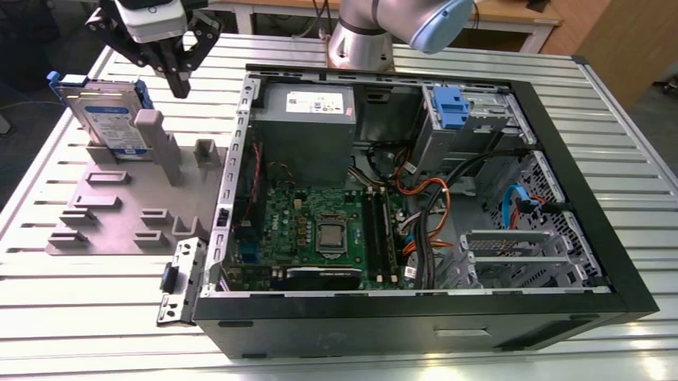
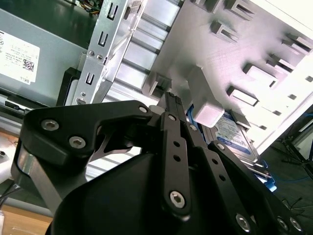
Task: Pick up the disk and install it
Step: 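Reach for the disk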
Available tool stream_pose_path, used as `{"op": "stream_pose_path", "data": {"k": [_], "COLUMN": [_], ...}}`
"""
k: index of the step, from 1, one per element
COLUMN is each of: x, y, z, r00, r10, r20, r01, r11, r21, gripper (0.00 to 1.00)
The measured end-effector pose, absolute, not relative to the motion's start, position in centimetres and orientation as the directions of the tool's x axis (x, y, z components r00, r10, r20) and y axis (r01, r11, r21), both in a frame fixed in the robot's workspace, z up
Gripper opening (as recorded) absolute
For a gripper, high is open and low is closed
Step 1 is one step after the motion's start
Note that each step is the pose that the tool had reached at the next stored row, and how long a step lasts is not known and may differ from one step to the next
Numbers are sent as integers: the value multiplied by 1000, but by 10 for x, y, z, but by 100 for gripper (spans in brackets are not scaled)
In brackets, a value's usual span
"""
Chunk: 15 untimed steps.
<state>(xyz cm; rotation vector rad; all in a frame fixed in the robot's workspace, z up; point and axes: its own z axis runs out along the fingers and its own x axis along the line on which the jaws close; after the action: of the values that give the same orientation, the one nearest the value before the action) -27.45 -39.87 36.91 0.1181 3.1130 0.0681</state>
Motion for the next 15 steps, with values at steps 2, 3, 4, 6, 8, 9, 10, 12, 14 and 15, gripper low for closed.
{"op": "stream_pose_path", "data": {"k": [2, 3, 4, 6, 8, 9, 10, 12, 14, 15], "x": [-275, -275, -276, -277, -278, -279, -280, -281, -281, -282], "y": [-399, -399, -399, -399, -399, -399, -399, -399, -399, -399], "z": [369, 369, 369, 369, 369, 369, 369, 369, 369, 369], "r00": [-997, -997, -997, -997, -997, -997, -997, -997, -997, -997], "r10": [76, 76, 76, 76, 76, 76, 76, 76, 76, 76], "r20": [-24, -24, -24, -24, -24, -24, -24, -24, -24, -24], "r01": [75, 75, 75, 75, 75, 75, 75, 75, 75, 75], "r11": [996, 996, 996, 996, 996, 996, 996, 996, 996, 996], "r21": [45, 45, 45, 45, 45, 45, 45, 45, 45, 45], "gripper": [11, 11, 11, 11, 11, 11, 11, 11, 11, 11]}}
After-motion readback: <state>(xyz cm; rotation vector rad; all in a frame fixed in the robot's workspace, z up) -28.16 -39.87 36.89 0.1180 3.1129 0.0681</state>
